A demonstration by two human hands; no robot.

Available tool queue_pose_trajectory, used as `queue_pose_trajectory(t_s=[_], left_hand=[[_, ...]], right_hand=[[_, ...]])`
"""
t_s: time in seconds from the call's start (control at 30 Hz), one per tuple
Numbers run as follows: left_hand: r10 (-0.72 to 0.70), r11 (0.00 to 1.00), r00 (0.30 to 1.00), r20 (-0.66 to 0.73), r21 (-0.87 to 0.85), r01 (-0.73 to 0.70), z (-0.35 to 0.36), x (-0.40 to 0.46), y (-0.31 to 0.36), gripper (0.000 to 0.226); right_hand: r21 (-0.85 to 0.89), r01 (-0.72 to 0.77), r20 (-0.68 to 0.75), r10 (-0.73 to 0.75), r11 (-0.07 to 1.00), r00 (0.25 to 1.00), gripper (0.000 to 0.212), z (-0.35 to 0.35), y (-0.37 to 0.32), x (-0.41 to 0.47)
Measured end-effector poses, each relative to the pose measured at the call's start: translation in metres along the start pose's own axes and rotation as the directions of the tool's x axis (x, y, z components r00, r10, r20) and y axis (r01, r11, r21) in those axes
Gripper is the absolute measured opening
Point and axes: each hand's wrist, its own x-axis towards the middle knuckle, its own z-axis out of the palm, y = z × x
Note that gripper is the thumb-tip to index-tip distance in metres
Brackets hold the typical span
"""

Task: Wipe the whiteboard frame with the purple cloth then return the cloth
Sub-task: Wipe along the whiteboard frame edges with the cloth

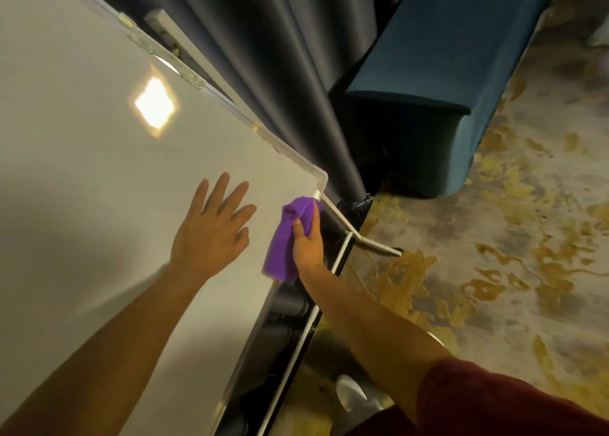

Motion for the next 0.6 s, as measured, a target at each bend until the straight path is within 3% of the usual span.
queue_pose_trajectory(t_s=[0.3,0.47,0.6], left_hand=[[-0.002,0.982,1.0,0.022,0.188,-0.002,0.011,-0.001,-0.009,0.076],[0.043,0.983,0.999,0.029,0.178,-0.047,0.003,-0.024,-0.008,0.075],[0.057,0.985,0.997,0.059,0.157,-0.066,-0.003,-0.095,0.0,0.073]], right_hand=[[0.096,-0.057,-0.013,0.059,0.994,0.998,0.05,0.043,0.099,-0.068],[0.141,0.007,-0.081,0.004,0.99,0.997,0.048,0.056,0.149,-0.102],[0.18,0.015,-0.119,0.006,0.983,0.993,0.045,0.069,0.191,-0.136]])
